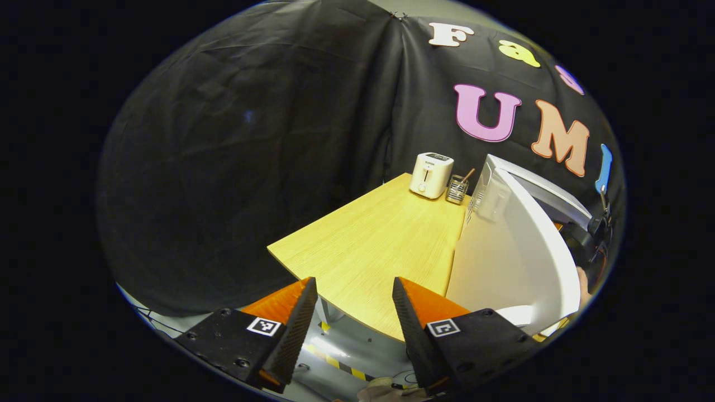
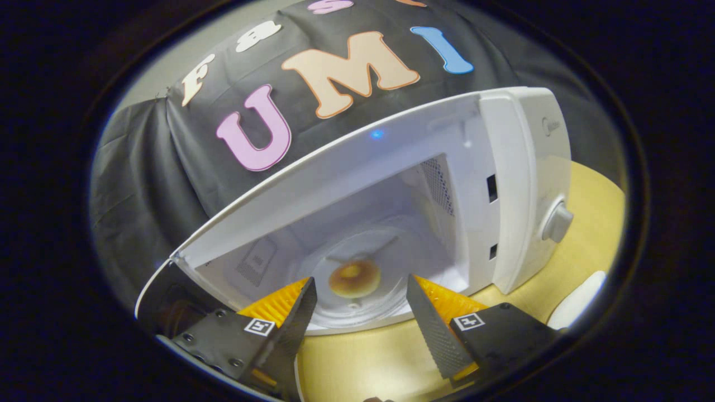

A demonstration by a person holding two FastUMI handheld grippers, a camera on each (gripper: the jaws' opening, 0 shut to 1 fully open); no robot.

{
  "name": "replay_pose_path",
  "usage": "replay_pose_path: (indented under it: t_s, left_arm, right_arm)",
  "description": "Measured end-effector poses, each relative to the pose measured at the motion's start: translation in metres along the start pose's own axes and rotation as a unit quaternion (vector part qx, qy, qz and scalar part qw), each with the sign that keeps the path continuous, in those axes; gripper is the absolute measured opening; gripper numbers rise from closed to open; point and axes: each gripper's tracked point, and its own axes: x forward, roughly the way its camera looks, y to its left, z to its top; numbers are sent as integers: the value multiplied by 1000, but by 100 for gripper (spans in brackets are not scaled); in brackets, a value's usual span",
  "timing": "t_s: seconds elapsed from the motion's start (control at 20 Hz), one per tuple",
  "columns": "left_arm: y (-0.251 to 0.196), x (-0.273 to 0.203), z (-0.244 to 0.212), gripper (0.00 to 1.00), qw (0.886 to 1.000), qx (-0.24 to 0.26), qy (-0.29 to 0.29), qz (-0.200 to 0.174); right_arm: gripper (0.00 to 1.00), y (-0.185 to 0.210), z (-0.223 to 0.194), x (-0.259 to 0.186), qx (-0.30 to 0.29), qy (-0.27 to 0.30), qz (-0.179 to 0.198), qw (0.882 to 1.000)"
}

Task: Open the microwave oven with the left hand, put the food in, and close the microwave oven.

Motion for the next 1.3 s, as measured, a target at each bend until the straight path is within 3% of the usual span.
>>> replay_pose_path:
  t_s: [0.2,0.25,0.35,0.4,0.5,0.55,0.6,0.9,1.3]
  left_arm:
    - [-11,1,2,65,1000,15,-5,-17]
    - [-13,1,2,65,1000,20,-9,-19]
    - [-19,0,8,48,999,31,-18,-26]
    - [-21,0,11,29,999,37,-21,-28]
    - [-26,1,13,13,998,48,-23,-35]
    - [-27,2,11,11,998,54,-21,-38]
    - [-29,2,12,8,997,59,-20,-42]
    - [-49,-2,11,1,992,92,-21,-80]
    - [-72,-15,8,1,987,109,-22,-120]
  right_arm:
    - [91,-4,3,-30,-46,5,21,999]
    - [91,-8,2,-39,-59,8,21,998]
    - [91,-13,-2,-59,-84,20,24,996]
    - [91,-14,-3,-69,-94,24,28,995]
    - [91,-17,-7,-90,-111,34,41,992]
    - [99,-18,-9,-101,-116,39,47,991]
    - [92,-20,-9,-111,-121,42,52,990]
    - [92,-44,18,-165,-165,27,58,984]
    - [92,-99,70,-222,-159,-4,2,987]
